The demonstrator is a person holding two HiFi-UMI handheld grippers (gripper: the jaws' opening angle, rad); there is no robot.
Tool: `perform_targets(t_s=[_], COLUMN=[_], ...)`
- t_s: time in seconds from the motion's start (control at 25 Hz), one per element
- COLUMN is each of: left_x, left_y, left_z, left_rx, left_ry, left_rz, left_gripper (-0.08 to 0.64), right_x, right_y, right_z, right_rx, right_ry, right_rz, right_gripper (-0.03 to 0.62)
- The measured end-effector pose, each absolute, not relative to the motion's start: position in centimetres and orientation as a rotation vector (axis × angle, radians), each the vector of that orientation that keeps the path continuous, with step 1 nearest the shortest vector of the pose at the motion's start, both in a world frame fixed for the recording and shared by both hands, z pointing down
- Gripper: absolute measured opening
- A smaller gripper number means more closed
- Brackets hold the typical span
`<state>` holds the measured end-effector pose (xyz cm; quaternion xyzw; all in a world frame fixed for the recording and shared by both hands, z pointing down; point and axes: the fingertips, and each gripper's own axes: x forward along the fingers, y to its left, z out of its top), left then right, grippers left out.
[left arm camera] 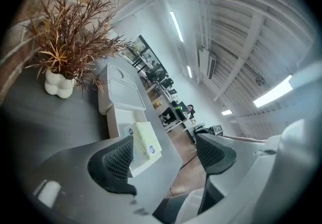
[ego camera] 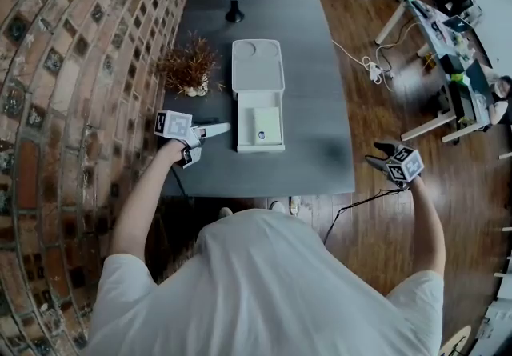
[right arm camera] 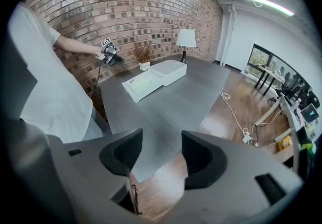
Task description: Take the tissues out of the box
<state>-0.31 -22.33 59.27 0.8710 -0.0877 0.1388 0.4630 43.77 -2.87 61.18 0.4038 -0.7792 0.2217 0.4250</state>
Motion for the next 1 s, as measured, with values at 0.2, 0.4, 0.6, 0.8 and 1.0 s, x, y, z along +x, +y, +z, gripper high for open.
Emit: perform_targets(t_s=[0.2,0.4,0.6,0.8,1.0], left_x=[-0.9,-2.1,-3.9,-6.0,-8.4], left_y=[-23.0,-23.5,-23.9,-24.0,-25.2], left_z=[59.9,61.0,61.9,62.5,61.4], left_rx=[2.161,2.192,2.185,2.195,2.26], left_ry=[-0.244,-0.326,-0.419,-0.544,-0.736], left_rz=[0.349,0.39,0.39,0.381,0.298], left_gripper=[0.391,0.407,0.429,0.462,0.462], right_x=[44.1,43.7,41.9,39.1,34.8], right_y=[-3.1,-4.5,-7.5,-11.3,-15.3], right_z=[61.7,61.7,61.6,61.6,61.8], right_rx=[1.011,0.95,0.855,0.744,0.599], right_ry=[-1.943,-1.94,-1.966,-1.987,-2.015], right_rz=[0.566,0.546,0.507,0.441,0.37], right_gripper=[0.266,0.296,0.342,0.404,0.411])
